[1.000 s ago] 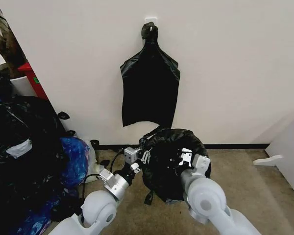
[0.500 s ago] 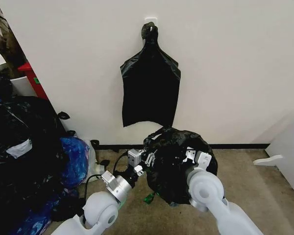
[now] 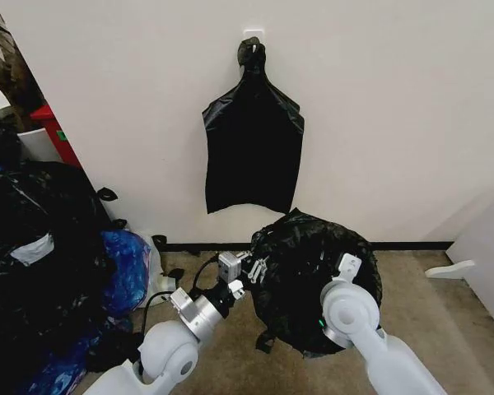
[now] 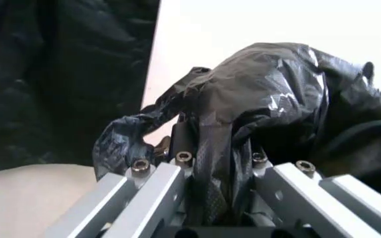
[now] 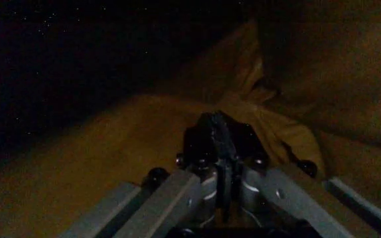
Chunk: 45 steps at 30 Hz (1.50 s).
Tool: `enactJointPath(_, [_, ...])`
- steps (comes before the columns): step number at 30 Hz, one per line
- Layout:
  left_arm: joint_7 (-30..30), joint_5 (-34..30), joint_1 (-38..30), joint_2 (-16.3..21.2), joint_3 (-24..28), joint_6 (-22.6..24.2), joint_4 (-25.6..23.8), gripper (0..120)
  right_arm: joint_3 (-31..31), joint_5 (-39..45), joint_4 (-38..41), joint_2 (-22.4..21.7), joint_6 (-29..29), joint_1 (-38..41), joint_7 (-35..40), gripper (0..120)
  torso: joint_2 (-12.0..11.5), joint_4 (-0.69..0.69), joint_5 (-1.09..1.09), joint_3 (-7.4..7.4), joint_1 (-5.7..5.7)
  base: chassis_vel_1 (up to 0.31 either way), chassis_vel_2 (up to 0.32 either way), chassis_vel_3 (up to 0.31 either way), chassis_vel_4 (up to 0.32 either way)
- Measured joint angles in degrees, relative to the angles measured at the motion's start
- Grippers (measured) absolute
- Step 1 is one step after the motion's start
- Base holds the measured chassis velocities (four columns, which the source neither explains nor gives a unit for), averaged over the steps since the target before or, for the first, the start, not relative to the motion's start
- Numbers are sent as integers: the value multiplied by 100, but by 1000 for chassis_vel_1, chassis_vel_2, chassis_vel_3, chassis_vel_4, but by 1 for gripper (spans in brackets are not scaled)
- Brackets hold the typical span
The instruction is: Place the garbage bag over the trash bin.
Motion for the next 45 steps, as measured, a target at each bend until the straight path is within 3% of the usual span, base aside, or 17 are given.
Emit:
enactJointPath(14, [-117,-41,0,7,19,114,-173,5,-384,-119,-262,103,-16,43,59,0,0,2,0,0,0,0,0,0,0])
enactJointPath(24, [-87,24,-30,-8,17,115,-34,5,-442,50,525,-131,-14,37,164,0,0,1,0,0,0,0,0,0,0])
enactJointPath(37, [216,93,205,118,7,101,-364,5,-384,-124,-697,225,-30,564,-18,0,0,2,0,0,0,0,0,0,0])
enactJointPath(45, [293,92,258,120,-2,59,-400,5,-322,-213,-890,280,-30,618,-74,0,0,2,0,0,0,0,0,0,0])
